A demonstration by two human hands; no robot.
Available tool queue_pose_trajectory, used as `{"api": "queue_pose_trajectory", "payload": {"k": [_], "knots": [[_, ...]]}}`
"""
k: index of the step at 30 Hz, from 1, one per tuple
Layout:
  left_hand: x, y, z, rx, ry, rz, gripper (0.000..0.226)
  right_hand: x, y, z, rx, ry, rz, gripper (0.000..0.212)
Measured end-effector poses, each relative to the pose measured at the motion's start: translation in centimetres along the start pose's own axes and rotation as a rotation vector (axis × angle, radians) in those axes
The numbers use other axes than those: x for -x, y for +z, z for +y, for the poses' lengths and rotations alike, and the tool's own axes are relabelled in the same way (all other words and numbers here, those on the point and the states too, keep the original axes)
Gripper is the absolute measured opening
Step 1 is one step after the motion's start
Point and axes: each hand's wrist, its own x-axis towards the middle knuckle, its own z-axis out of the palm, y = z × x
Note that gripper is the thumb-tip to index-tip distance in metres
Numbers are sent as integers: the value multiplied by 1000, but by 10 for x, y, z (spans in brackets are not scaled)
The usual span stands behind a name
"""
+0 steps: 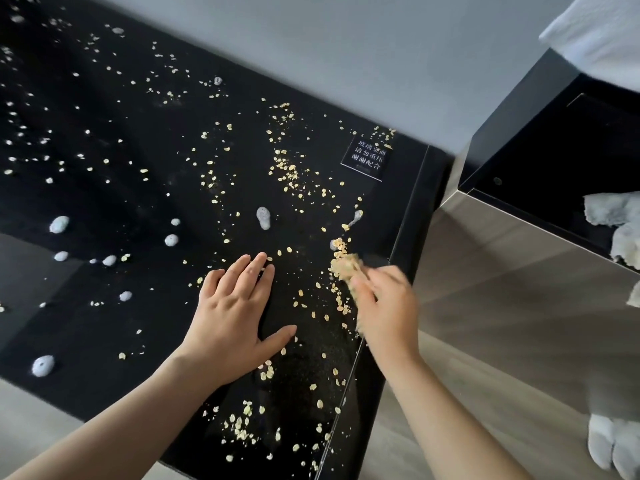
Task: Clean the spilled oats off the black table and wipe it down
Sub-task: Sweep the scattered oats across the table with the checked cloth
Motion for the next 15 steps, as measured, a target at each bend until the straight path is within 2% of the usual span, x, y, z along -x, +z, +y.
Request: {"api": "queue_pose_trajectory", "payload": {"k": [3,8,12,15], "knots": [[0,1,-2,-11,6,-4,89,-1,-11,-5,-115,45,37,11],[0,1,-1,-18,10,-1,89,-69,-34,16,77,40,232,12],[0,2,0,-18,4,14,88,-108,-26,35,165,94,157,16],[0,2,0,-23,5,18,88,-97,-15,36,196,54,127,14]]}}
